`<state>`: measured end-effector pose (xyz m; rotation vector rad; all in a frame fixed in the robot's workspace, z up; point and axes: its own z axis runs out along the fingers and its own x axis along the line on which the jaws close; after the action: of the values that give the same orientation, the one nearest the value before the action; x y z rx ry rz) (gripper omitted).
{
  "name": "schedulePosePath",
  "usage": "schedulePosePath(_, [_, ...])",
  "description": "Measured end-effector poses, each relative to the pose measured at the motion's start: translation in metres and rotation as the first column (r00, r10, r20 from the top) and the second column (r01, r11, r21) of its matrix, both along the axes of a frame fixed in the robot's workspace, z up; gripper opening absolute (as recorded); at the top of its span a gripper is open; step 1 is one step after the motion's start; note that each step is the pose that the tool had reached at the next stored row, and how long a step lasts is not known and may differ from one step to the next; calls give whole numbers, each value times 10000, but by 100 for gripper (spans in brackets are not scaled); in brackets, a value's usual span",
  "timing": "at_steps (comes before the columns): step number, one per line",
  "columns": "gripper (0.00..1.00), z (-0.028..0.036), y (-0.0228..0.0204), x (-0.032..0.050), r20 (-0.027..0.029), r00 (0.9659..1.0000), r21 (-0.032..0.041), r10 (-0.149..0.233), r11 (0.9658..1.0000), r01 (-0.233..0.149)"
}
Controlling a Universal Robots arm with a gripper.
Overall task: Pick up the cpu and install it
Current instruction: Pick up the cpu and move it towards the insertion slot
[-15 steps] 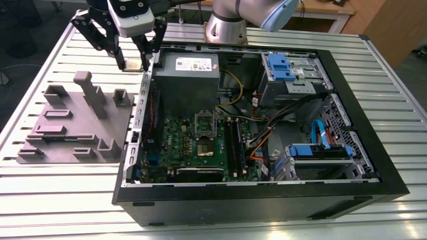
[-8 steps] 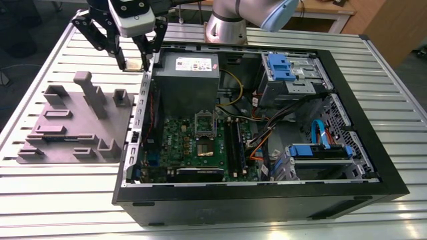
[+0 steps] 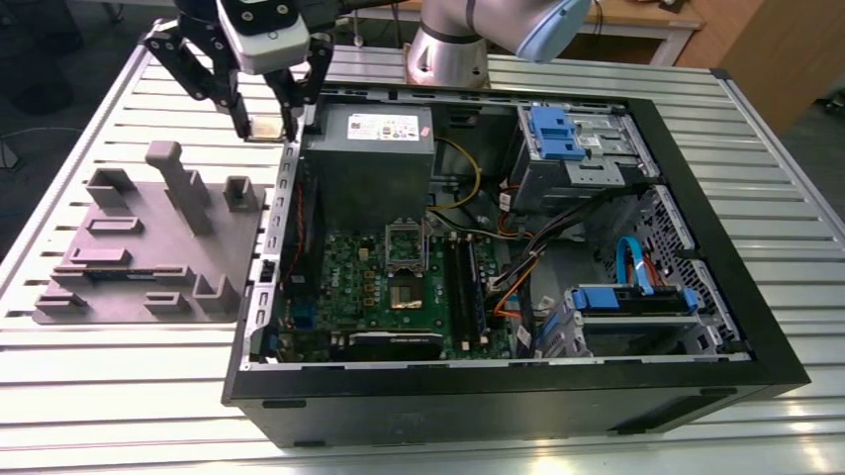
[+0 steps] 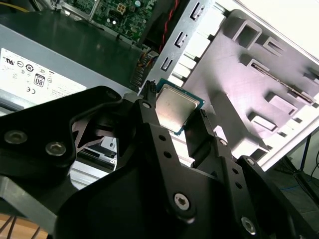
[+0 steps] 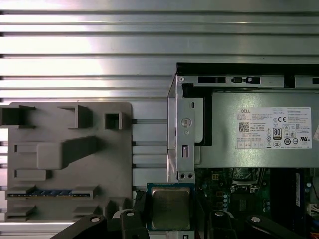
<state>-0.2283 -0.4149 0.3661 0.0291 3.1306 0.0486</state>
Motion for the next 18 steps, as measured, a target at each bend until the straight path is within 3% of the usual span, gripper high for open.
schedulePosePath(18, [47, 0, 0, 153, 1, 10000, 1, -1, 10000, 1])
